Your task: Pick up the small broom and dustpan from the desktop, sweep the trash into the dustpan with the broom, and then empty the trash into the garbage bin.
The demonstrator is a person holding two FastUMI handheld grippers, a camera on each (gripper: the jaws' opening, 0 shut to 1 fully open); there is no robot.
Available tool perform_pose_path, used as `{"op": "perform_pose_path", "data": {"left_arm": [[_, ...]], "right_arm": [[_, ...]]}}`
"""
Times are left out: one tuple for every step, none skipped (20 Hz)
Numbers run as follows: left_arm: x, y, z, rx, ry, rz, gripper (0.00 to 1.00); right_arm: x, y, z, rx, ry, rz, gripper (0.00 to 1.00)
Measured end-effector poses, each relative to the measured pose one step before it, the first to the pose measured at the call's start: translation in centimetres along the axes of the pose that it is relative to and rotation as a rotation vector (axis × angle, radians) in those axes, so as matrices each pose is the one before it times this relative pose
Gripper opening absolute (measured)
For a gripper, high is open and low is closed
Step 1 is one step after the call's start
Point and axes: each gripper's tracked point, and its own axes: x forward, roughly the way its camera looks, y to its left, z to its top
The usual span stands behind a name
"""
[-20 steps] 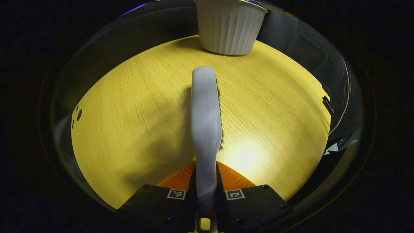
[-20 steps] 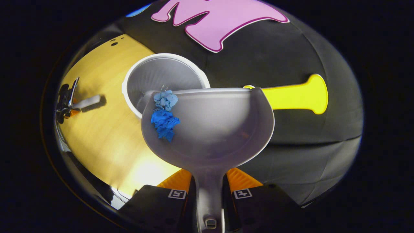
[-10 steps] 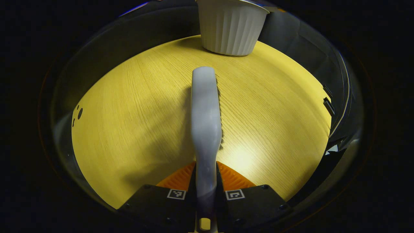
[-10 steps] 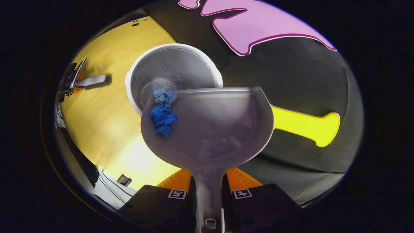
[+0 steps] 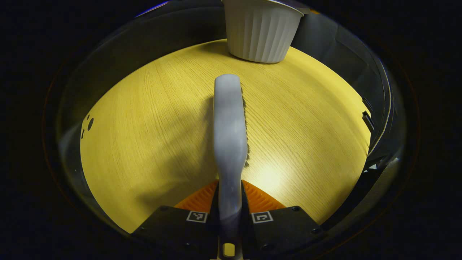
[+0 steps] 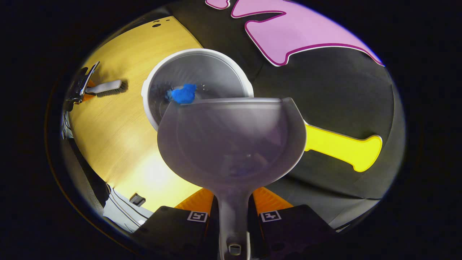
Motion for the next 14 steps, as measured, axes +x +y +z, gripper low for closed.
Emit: {"op": "perform_pose_path", "data": {"left_arm": [[0.003, 0.015, 0.026, 0.00069, 0.00059, -0.00012, 0.3], [-0.002, 0.041, -0.02, 0.00075, 0.00102, 0.00055, 0.3], [-0.034, 0.006, 0.037, 0.00075, 0.00136, 0.0011, 0.3], [-0.004, -0.018, -0.028, -0.00076, 0.00059, 0.00225, 0.3], [-0.003, -0.008, -0.018, -0.00167, 0.00044, 0.00206, 0.3], [0.025, 0.03, 0.033, -0.00225, -0.00001, 0.00127, 0.3], [0.017, -0.078, -0.028, -0.00317, 0.00011, 0.00098, 0.3], [-0.024, -0.017, 0.026, -0.0028, 0.00031, 0.00113, 0.3], [-0.01, -0.001, -0.054, -0.00079, 0.00139, 0.00093, 0.3], [0.01, 0.019, 0.086, 0.00052, 0.00157, 0.00115, 0.3], [0.0, 0.028, -0.108, 0.00081, 0.00201, 0.00116, 0.3], [-0.005, -0.027, 0.048, 0.00116, 0.0018, 0.00034, 0.3], [-0.005, 0.001, -0.007, -0.00005, 0.00206, 0.00071, 0.3], [-0.016, -0.008, -0.009, -0.00211, 0.00225, 0.00071, 0.3]], "right_arm": [[0.051, -0.1, -0.06, 0.00393, -0.00327, -0.0011, 0.38], [0.028, -0.012, -0.169, 0.00705, -0.00274, 0.00083, 0.38], [0.064, 0.007, -0.121, 0.01016, -0.00629, 0.00232, 0.38], [-0.035, 0.001, -0.216, 0.01845, -0.0096, 0.00337, 0.38], [-0.117, 0.25, -0.226, 0.02689, -0.01409, 0.00936, 0.38], [-0.062, 0.322, -0.242, 0.03558, -0.0223, 0.01447, 0.38], [-0.223, 0.559, -0.273, 0.04689, -0.02509, 0.02132, 0.38], [-0.227, 0.734, -0.376, 0.0518, -0.02432, 0.02567, 0.38], [-0.176, 0.8, -0.362, 0.05546, -0.02785, 0.02803, 0.38], [-0.301, 0.719, -0.328, 0.0557, -0.02893, 0.0299, 0.38], [-0.189, 0.741, -0.265, 0.04853, -0.02955, 0.02797, 0.38], [-0.444, 0.44, -0.048, 0.04352, -0.03797, 0.01828, 0.38], [-0.526, 0.126, -0.155, 0.02881, -0.02774, 0.00665, 0.38], [-0.425, -0.096, -0.153, 0.03138, -0.03448, -0.00089, 0.38]]}}
